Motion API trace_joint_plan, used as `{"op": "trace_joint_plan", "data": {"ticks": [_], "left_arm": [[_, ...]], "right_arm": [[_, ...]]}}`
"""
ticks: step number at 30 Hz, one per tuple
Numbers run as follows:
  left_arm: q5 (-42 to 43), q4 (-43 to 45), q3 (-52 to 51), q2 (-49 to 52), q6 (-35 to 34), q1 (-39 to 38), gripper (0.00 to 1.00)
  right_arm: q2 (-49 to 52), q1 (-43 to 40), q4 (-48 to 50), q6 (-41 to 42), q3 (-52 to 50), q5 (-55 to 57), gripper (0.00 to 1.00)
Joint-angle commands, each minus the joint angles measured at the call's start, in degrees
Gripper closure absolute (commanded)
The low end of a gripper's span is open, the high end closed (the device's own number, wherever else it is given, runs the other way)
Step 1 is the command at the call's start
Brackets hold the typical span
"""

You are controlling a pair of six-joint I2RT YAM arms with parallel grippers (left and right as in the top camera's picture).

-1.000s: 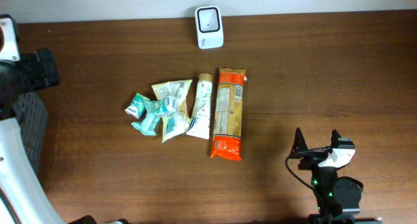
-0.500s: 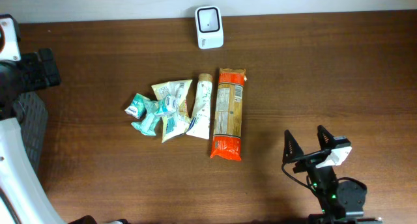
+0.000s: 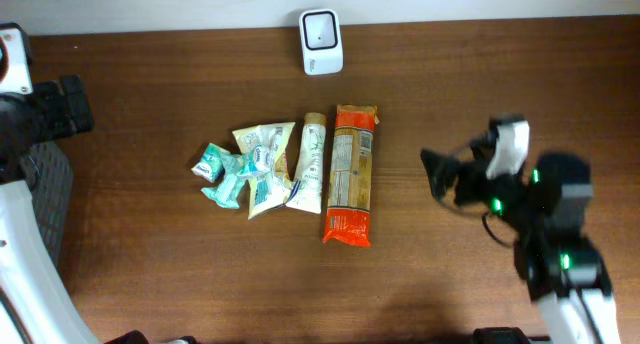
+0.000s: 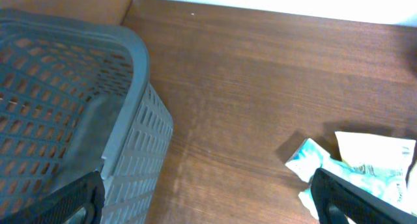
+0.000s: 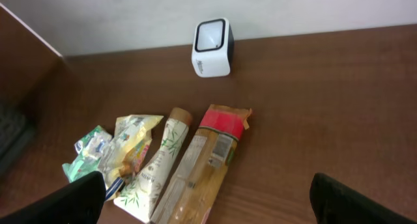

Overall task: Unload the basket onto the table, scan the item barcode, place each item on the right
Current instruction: 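Retract the left gripper and reach the right gripper to the snack package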

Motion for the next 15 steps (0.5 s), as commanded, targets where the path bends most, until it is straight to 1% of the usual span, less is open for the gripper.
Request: {"op": "trace_joint_plan", "data": {"ticks": [1,3,4,7,9,10,11,15], "left_arm": [[0.6,0.1,0.1,0.1,0.9,0.4,0.01],[0.6,0.1,0.1,0.1,0.9,0.4,0.01],[0.6,0.1,0.1,0.1,0.9,0.4,0.01],[0.6,0.1,0.1,0.1,0.9,0.4,0.01],[0.6,0.1,0.1,0.1,0.9,0.4,0.01],[0.6,0.1,0.1,0.1,0.9,0.4,0.01],[0.6,0.1,0.1,0.1,0.9,0.4,0.01],[0.6,0.1,0.1,0.1,0.9,0.4,0.01]], "right_arm": [[12.1,-0.4,-7.5,-1.7,11.5,-7.6,0.01],[19.6,-0.3,-13.4,-1.7,17.1,-9.6,0.01],[23.4,-0.4,-13.9,-1.7,18.6,-12.4,0.01],[30.2,-0.3,-12.9,2.7,18.6,-16.6,0.02],[35.3,0.6,-13.5,2.3,18.6,-18.3,0.02],[37.4,1.1,-14.0,2.3,18.6,-18.3,0.07],[41.3,2.4,-15.1,2.5,18.6,-18.3,0.09],[49.1,6.1,-17.2,2.8,18.6,-18.5,0.10]]}}
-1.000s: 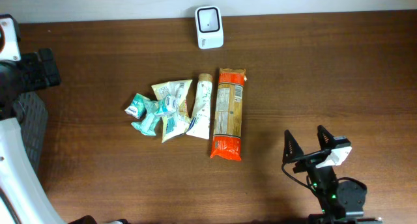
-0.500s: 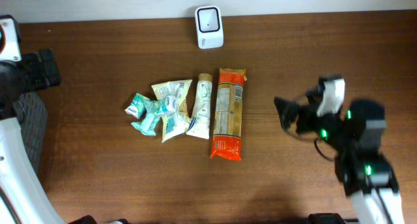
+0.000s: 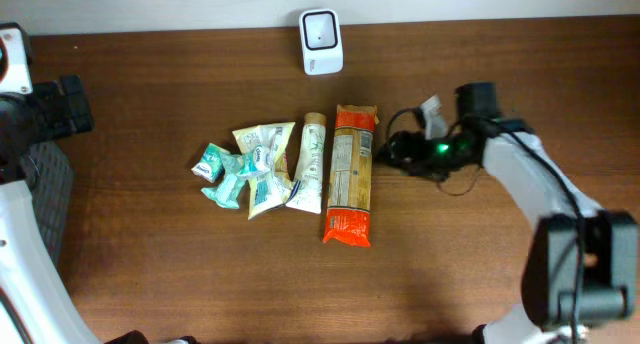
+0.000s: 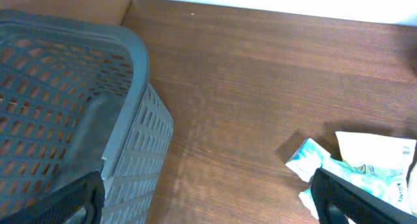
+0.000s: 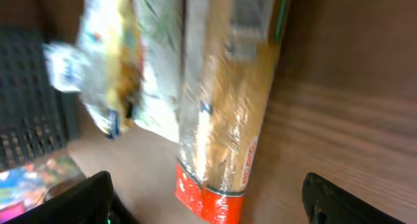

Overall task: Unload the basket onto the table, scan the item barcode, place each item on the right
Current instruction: 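Retract the left gripper and reach the right gripper to the snack package, then grasp the orange-capped snack package with the right gripper and shift it right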

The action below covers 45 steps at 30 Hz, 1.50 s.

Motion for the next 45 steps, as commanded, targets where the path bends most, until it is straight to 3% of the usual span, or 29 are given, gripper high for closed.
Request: {"op": "trace_joint_plan", "data": {"ticks": [1,6,9,13,15,18,20,24,30,32,37,41,45], "left_arm": [[0.6,0.1,0.1,0.1,0.7,0.4,0.01],[0.6,0.1,0.1,0.1,0.7,0.4,0.01],[0.6,0.1,0.1,0.1,0.7,0.4,0.01],[0.6,0.1,0.1,0.1,0.7,0.4,0.01],[0.6,0.1,0.1,0.1,0.7,0.4,0.01],[0.6,0.1,0.1,0.1,0.7,0.4,0.01],[0.6,0.1,0.1,0.1,0.7,0.4,0.01],[0.6,0.1,0.1,0.1,0.7,0.4,0.01],[0.6,0.1,0.1,0.1,0.7,0.4,0.01],[0.6,0.0,0.1,0.1,0.7,0.4,0.01],[0.6,-0.1,0.1,0.1,0.7,0.4,0.01],[0.6,-0.1,0.1,0.1,0.7,0.4,0.01],[0.6,-0.1,0.1,0.1,0.7,0.4,0.01]], "right_arm": [[3.9,3.1,0.1,2.2,0.7,-1.4,0.12],[7.8,8.3,1.1,10.0,0.7,4.7,0.18],[9.6,11.3,2.1,19.7,0.7,11.3,0.22],[12.5,13.0,4.2,22.8,0.7,12.2,0.29],[12.9,13.0,4.6,22.9,0.7,12.0,0.47],[12.9,12.9,4.6,22.7,0.7,11.5,0.82],[12.7,12.9,4.5,22.7,0.9,10.9,0.96],[9.3,10.3,-1.2,17.9,4.4,13.2,0.96],[2.4,10.5,-29.2,8.6,24.4,34.0,0.96],[2.4,13.2,-33.5,8.7,27.9,45.4,0.96],[7.4,22.8,-37.4,13.9,27.8,74.4,0.96],[14.5,26.6,-36.7,13.9,27.8,77.3,0.95],[17.0,29.6,-36.2,13.9,27.8,72.3,0.67]]}}
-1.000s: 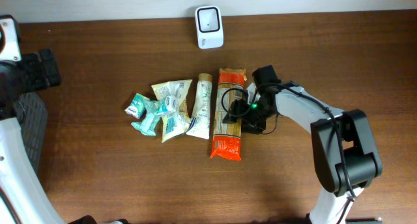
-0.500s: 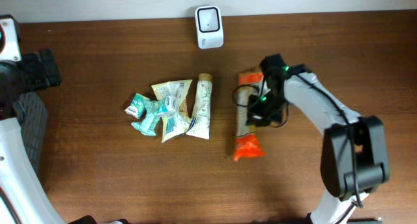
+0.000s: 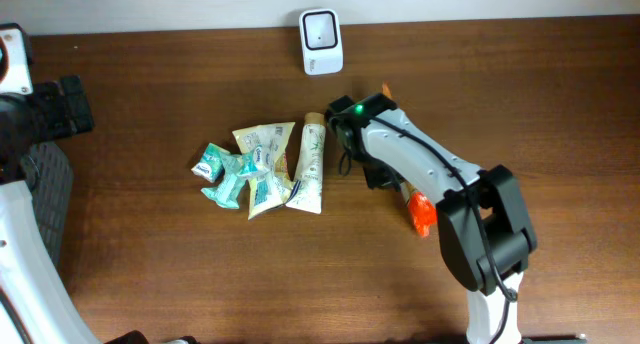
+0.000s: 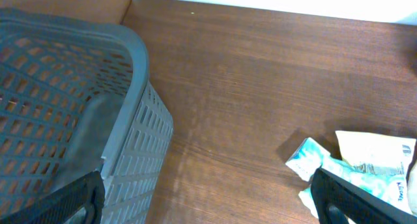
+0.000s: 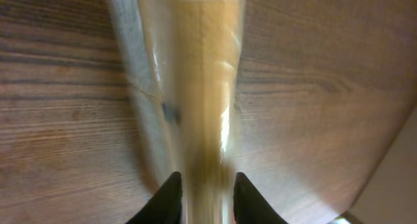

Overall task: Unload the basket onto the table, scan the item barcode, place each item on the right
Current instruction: 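Grasp the orange-capped snack package with the right gripper and shift it right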

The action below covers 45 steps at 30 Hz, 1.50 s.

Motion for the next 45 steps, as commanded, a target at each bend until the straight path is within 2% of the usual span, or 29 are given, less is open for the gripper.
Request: {"op": "trace_joint_plan", "data": {"ticks": [1,5,7,9,11,12,14,17,19,28,32,35,36,40,41,44,45], "left_arm": [[0.6,0.1,0.1,0.1,0.7,0.4,0.01],[0.6,0.1,0.1,0.1,0.7,0.4,0.01],[0.6,0.1,0.1,0.1,0.7,0.4,0.01],[0.6,0.1,0.1,0.1,0.7,0.4,0.01],[0.6,0.1,0.1,0.1,0.7,0.4,0.01],[0.6,0.1,0.1,0.1,0.7,0.4,0.01],[0.6,0.1,0.1,0.1,0.7,0.4,0.01],[0.6,0.1,0.1,0.1,0.7,0.4,0.01],[0.6,0.1,0.1,0.1,0.7,0.4,0.01],[0.6,0.1,0.1,0.1,0.7,0.4,0.01],[0.6,0.1,0.1,0.1,0.7,0.4,0.01],[0.6,0.1,0.1,0.1,0.7,0.4,0.01],[0.6,0.1,0.1,0.1,0.7,0.4,0.01],[0.6,0.1,0.1,0.1,0.7,0.4,0.01],[0.6,0.1,0.1,0.1,0.7,0.4,0.01],[0.6,0.1,0.1,0.1,0.7,0.4,0.01],[0.6,0.1,0.1,0.1,0.7,0.4,0.01]], "right_arm": [[-0.4,3.5,1.2,1.1,1.4,-1.4,0.58],[-0.4,5.4,1.9,0.7,1.4,-7.1,0.26],[-0.8,2.9,1.7,0.7,1.4,-8.7,0.19],[-3.0,-4.2,2.1,0.3,1.6,-15.3,0.19],[-5.5,-12.5,3.5,-5.1,1.6,-24.5,0.20],[-6.3,-16.7,4.3,-9.2,1.6,-29.5,0.19],[-5.9,-26.3,4.3,-25.0,1.1,-45.2,0.13],[-4.2,-36.0,4.2,-39.6,-2.8,-58.4,0.10],[-3.2,-39.2,5.0,-44.5,-6.4,-60.5,0.10],[-0.1,-40.8,14.9,-48.9,-17.9,-62.4,0.13],[0.0,-40.7,20.9,-48.9,-23.9,-66.7,0.20],[0.0,-40.7,21.9,-48.6,-25.2,-69.7,0.41],[0.0,-40.4,22.6,-47.6,-25.4,-70.0,0.43],[0.0,-37.5,31.6,-39.1,-28.3,-69.9,0.48],[0.0,-36.7,35.3,-35.5,-29.4,-69.6,0.52],[0.0,-35.4,40.7,-30.1,-31.2,-69.5,0.77],[-0.1,-35.5,41.5,-28.2,-31.1,-69.5,0.89]]}}
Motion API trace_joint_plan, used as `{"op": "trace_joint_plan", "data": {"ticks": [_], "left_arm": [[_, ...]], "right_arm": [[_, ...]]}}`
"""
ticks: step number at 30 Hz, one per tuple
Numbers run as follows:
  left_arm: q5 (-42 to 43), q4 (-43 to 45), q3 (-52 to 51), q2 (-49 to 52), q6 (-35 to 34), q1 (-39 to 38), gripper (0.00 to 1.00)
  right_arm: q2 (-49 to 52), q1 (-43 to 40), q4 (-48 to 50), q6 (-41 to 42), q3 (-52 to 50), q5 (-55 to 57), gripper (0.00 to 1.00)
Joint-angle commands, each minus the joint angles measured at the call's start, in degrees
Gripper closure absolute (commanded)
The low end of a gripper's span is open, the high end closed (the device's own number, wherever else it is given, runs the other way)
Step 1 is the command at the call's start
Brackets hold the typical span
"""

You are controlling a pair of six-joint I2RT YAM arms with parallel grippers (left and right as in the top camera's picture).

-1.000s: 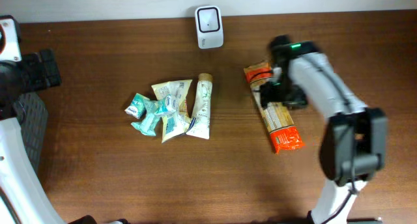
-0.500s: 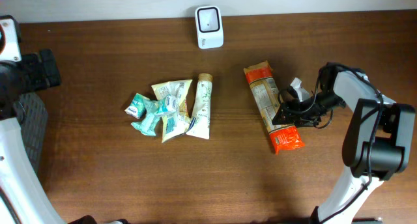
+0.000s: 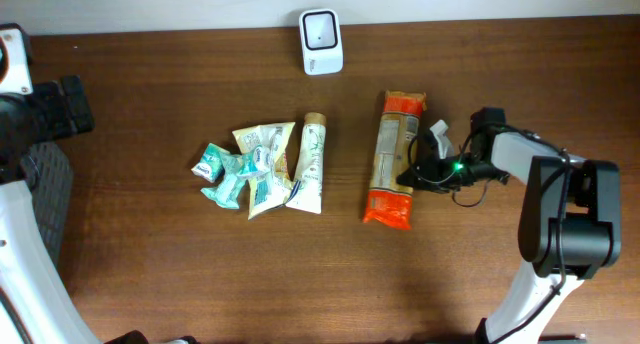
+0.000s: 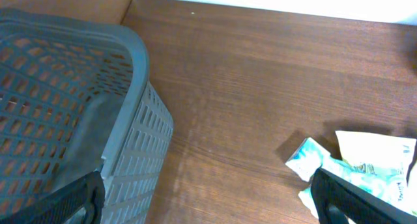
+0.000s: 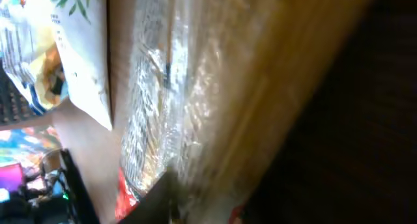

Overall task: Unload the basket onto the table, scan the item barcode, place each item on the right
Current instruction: 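Grasp the orange-capped snack package with the right gripper and shift it right, then regrasp the snack package with the right gripper and lift it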

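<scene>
A long orange pasta package [image 3: 392, 159] with a printed label sits right of the item pile, lengthwise toward the white barcode scanner [image 3: 321, 28] at the table's far edge. My right gripper [image 3: 416, 174] is shut on the package's right side. The package [image 5: 215, 100] fills the blurred right wrist view, with the gripper [image 5: 195, 201] at the bottom. Whether the package rests on the table cannot be told. My left gripper [image 4: 212, 201] is open at the far left, holding nothing.
A white tube [image 3: 311, 164] and several teal and white sachets [image 3: 243, 167] lie in a pile at mid table. A grey mesh basket [image 4: 65, 113] stands at the left edge beside my left arm [image 3: 40, 109]. The sachets [image 4: 355, 162] also show in the left wrist view.
The pasta package has shifted right and turned, from under the right arm near the tube to a spot apart from the pile. The right arm now reaches in from the right. The left arm is unchanged.
The package first lay beside the tube while my right gripper stood open far to the right. Then the open gripper was close beside the package. Later it was shut on the package, off its old spot. Now the package is held farther right.
</scene>
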Motion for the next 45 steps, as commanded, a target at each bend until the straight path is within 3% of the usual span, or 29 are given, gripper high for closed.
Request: {"op": "trace_joint_plan", "data": {"ticks": [1,6,11,15,17,23,26,31,37,44,45], "left_arm": [[0.6,0.1,0.1,0.1,0.7,0.4,0.01],[0.6,0.1,0.1,0.1,0.7,0.4,0.01],[0.6,0.1,0.1,0.1,0.7,0.4,0.01],[0.6,0.1,0.1,0.1,0.7,0.4,0.01],[0.6,0.1,0.1,0.1,0.7,0.4,0.01],[0.6,0.1,0.1,0.1,0.7,0.4,0.01],[0.6,0.1,0.1,0.1,0.7,0.4,0.01],[0.6,0.1,0.1,0.1,0.7,0.4,0.01],[0.6,0.1,0.1,0.1,0.7,0.4,0.01],[0.6,0.1,0.1,0.1,0.7,0.4,0.01],[0.6,0.1,0.1,0.1,0.7,0.4,0.01]], "right_arm": [[2.7,0.6,1.7,7.7,-2.1,8.1,0.96],[-2.4,-0.9,-5.5,10.8,3.0,10.8,0.96],[-13.7,5.6,-26.9,19.4,17.1,37.2,0.96],[-12.2,18.2,-38.8,31.7,21.6,70.9,0.96],[-8.9,23.2,-41.1,33.7,21.6,76.0,0.96],[3.1,33.5,-40.9,38.9,21.6,76.5,0.95],[3.3,37.5,-37.7,38.6,21.6,74.4,0.53],[-0.2,36.5,-35.4,40.3,21.9,68.5,0.37],[-3.4,29.3,-35.1,39.9,19.5,55.1,0.31],[-3.4,29.1,-25.4,40.0,6.7,57.5,0.30],[-3.4,29.1,-24.4,40.4,5.5,60.4,0.26]]}}
